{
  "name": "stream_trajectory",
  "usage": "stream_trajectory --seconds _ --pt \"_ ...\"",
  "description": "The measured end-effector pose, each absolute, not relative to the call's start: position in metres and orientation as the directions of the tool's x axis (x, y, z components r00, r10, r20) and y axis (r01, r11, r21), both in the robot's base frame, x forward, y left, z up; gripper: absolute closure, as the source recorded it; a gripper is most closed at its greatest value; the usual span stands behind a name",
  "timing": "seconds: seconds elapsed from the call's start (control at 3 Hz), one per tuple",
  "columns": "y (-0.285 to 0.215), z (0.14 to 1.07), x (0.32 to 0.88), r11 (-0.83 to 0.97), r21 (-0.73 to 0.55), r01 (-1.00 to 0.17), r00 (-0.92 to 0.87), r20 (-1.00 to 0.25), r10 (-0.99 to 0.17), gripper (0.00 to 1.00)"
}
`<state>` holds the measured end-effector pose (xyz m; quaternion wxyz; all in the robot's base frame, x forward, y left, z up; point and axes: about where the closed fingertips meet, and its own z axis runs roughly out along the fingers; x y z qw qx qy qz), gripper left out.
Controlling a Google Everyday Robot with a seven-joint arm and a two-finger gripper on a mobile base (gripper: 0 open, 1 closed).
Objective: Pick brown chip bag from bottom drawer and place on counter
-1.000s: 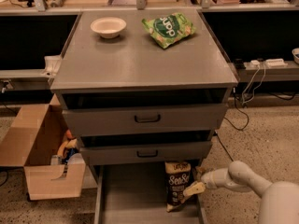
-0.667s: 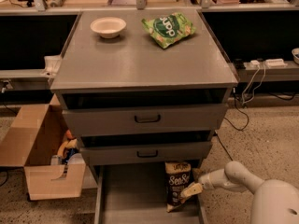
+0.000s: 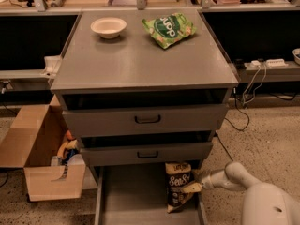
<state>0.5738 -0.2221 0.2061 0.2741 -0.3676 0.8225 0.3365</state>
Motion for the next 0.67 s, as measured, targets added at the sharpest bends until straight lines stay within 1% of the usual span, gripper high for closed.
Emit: stream_trajectory --seconds 0.33,0.67 --pt "-0.2209 0.2075 0.5753 0.5 0.356 -0.79 -0.579 -0.701 -0.417 0.47" --pt "-0.212 0.2014 0.583 0.486 0.366 -0.794 -0.576 -0.711 -0.404 0.78"
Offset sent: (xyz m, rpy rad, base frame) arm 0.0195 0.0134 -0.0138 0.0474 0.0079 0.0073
